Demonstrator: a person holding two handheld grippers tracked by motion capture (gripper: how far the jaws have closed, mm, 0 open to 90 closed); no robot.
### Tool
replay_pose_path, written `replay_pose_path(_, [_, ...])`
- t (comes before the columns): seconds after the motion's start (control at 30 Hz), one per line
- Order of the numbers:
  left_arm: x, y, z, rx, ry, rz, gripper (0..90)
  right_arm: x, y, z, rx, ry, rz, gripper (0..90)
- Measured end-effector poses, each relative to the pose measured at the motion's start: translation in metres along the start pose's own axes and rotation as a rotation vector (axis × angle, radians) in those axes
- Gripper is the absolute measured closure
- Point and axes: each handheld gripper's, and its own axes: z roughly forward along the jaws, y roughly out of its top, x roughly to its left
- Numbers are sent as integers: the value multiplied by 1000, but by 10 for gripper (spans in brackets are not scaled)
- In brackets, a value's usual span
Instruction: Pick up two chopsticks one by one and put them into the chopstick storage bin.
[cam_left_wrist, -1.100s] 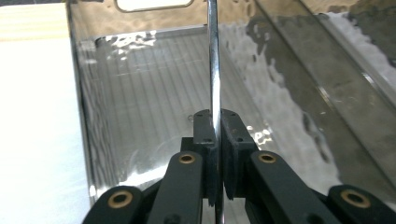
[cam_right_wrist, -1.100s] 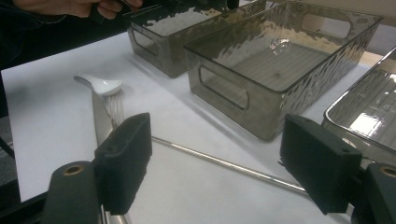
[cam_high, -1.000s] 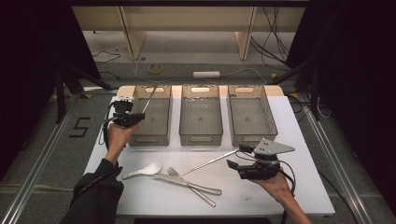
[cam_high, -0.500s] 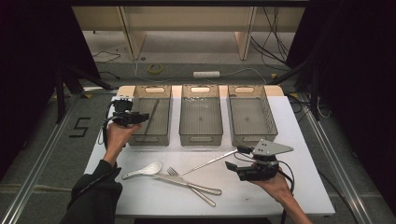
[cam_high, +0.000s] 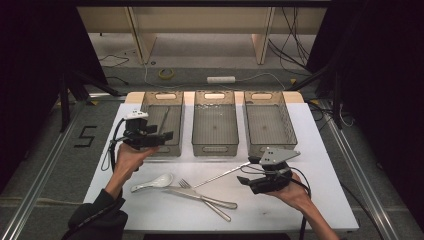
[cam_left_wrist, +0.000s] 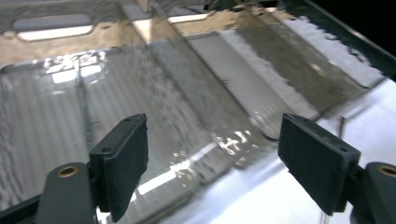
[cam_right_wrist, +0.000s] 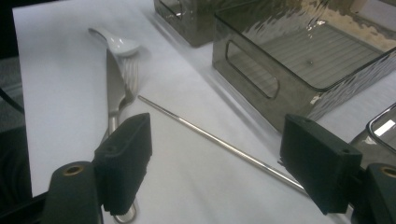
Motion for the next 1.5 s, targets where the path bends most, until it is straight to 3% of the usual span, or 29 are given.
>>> replay_pose_path(0.2, [-25,-15,-11,-23,-87,54,196,-7,17,7,107,1,-44,272])
replay_pose_path(0.3, [-34,-23,-17,-54,-145,42,184,-13,27,12,163,16,-65,276])
replay_pose_path(0.43, [-44,-30,-22,-75,-175,46,178,-21,37,24,237,41,-101,292])
replay_pose_path(0.67, [-53,-42,-24,-53,-180,86,162,-27,44,50,378,71,-152,322])
replay_pose_path(0.83, [-57,-45,-28,-66,-174,106,162,-29,47,64,463,69,-175,368])
replay_pose_path(1.0, [-57,-47,-32,-84,-173,110,162,-33,46,78,515,86,-220,384])
replay_pose_path(1.5, [-60,-55,-38,-97,-165,143,162,-34,41,109,646,114,-264,459])
